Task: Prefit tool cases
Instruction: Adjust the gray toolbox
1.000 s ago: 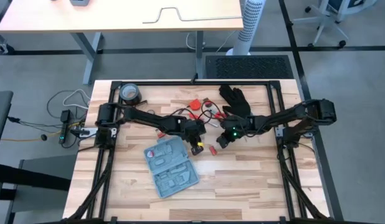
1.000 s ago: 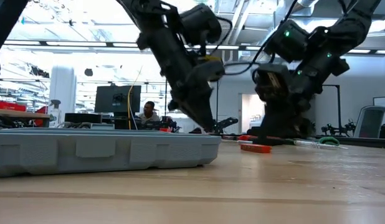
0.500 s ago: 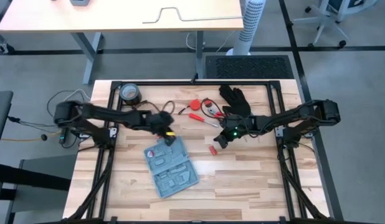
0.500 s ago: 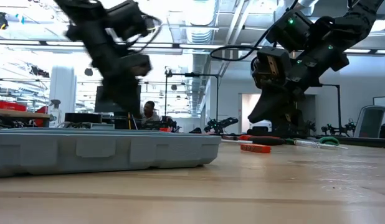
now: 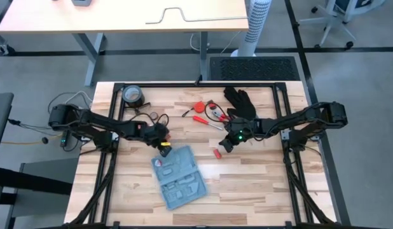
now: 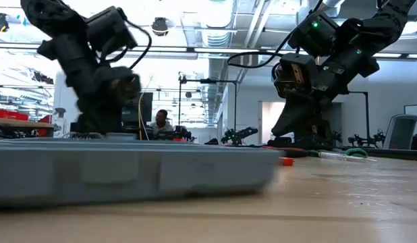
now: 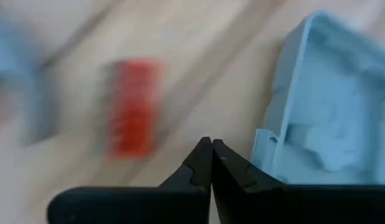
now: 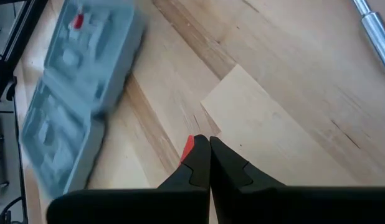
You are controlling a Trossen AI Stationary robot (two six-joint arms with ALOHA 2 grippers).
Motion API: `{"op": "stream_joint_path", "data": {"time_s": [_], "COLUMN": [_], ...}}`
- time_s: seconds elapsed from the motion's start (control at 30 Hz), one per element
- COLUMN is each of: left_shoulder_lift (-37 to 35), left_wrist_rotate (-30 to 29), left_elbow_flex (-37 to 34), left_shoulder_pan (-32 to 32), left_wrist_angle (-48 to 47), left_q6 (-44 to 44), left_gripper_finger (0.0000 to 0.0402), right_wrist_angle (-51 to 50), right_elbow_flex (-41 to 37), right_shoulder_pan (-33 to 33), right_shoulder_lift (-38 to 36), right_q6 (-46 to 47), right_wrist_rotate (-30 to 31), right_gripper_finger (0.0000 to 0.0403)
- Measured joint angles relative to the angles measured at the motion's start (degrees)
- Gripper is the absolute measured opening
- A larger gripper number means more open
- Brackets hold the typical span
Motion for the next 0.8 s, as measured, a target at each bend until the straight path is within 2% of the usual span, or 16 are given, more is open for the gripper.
{"op": "stream_joint_path", "data": {"time_s": [0.13, 0.33, 0.53, 0.8], "left_shoulder_lift": [2.8, 3.1, 3.1, 3.1], "left_wrist_rotate": [0.4, -9.3, -7.9, -5.1], "left_elbow_flex": [1.8, 5.4, 5.5, 4.8], "left_shoulder_pan": [-0.7, 2.8, 7.2, 8.9], "left_wrist_angle": [8.9, 2.1, -7.4, -8.9], "left_q6": [0.3, 4.2, 7.0, 8.8], "left_gripper_finger": [0.0, 0.0, 0.0, 0.0], "right_wrist_angle": [-0.2, -0.2, -0.3, -0.3], "right_elbow_flex": [0.0, 0.0, 0.0, 0.0], "right_shoulder_pan": [0.0, -0.1, -0.1, -0.1], "right_shoulder_lift": [0.0, 0.0, 0.0, 0.0], "right_q6": [0.0, 0.2, 0.2, 0.2], "right_wrist_rotate": [0.1, 0.4, 0.6, 0.7], "right_gripper_finger": [0.0008, 0.0008, 0.0008, 0.0008]}}
